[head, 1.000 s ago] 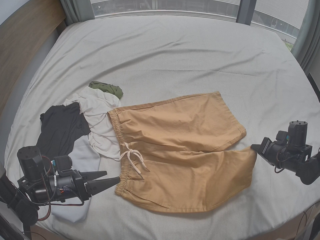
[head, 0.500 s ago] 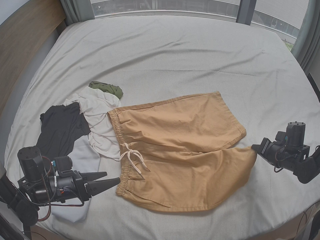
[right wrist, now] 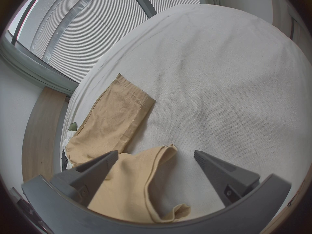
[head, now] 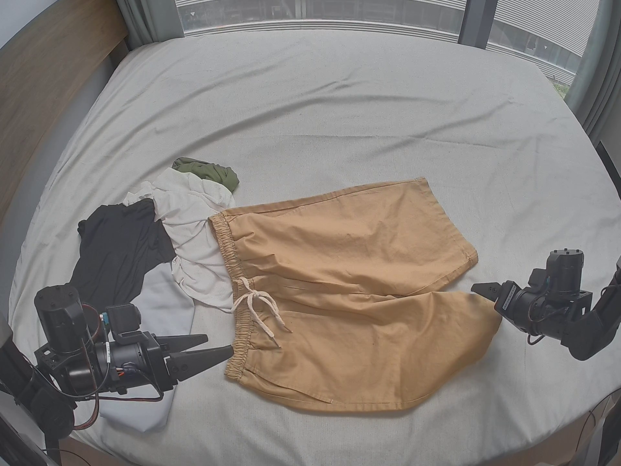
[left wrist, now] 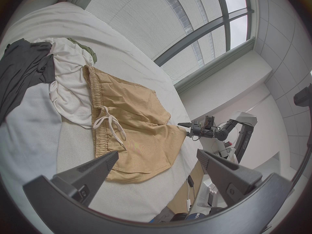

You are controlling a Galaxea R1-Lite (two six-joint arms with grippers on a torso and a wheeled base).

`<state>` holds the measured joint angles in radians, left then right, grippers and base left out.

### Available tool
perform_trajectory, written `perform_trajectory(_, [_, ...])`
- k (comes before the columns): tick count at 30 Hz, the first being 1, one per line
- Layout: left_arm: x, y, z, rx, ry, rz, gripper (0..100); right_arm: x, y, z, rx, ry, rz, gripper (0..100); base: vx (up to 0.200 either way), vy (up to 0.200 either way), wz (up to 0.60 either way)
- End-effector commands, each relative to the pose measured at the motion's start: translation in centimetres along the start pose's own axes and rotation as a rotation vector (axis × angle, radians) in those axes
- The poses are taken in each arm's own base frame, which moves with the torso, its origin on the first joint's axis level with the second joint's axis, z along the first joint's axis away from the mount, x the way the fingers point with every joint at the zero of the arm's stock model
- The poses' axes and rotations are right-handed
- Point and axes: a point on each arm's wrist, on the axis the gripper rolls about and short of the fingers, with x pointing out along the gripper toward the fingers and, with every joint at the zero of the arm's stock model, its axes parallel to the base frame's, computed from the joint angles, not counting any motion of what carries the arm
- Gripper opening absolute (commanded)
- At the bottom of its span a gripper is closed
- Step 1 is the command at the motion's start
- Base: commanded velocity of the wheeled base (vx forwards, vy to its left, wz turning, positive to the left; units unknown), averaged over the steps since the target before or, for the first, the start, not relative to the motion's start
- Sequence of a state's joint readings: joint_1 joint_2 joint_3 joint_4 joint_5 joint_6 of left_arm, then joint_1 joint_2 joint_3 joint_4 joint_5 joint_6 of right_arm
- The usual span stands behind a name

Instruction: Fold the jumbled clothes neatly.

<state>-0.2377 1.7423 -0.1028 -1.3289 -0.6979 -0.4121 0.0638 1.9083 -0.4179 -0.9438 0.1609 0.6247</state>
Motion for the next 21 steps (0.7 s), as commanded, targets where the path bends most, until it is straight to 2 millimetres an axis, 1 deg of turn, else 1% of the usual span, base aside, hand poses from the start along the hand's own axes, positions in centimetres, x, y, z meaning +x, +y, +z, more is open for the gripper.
perform_trajectory(1, [0.1,0.2,-0.1,-0.007,0.007,0.003,100,0.6,-0.6,0.3,0.027,0.011,-0.003,100,0.0,0.0,0.0])
perform_trajectory(6, [0.1,0.2,-0.1,-0.008,0.008,0.003,100,1.4,-0.7,0.5,0.115,0.038,0.027,100,0.0,0.0,0.0])
perform_trajectory(7, [0.2,0.2,-0.1,-0.005,0.007,0.003,100,1.9,-0.7,0.6,0.133,0.044,0.034,100,0.0,0.0,0.0])
perform_trajectory(10, [0.2,0.2,-0.1,-0.007,0.007,0.003,100,2.5,-0.9,0.3,0.173,0.073,0.04,100,0.0,0.0,0.0])
perform_trajectory(13, [0.2,0.2,-0.1,-0.006,0.006,0.002,100,2.8,-0.9,0.1,0.197,0.094,0.056,100,0.0,0.0,0.0])
perform_trajectory(19, [0.2,0.2,-0.1,-0.006,0.006,0.002,100,3.6,-0.5,1.0,0.274,0.079,0.088,100,0.0,0.0,0.0])
perform_trajectory(21, [0.2,0.2,-0.1,-0.006,0.006,0.002,100,3.8,-0.4,1.6,0.286,0.057,0.106,100,0.0,0.0,0.0])
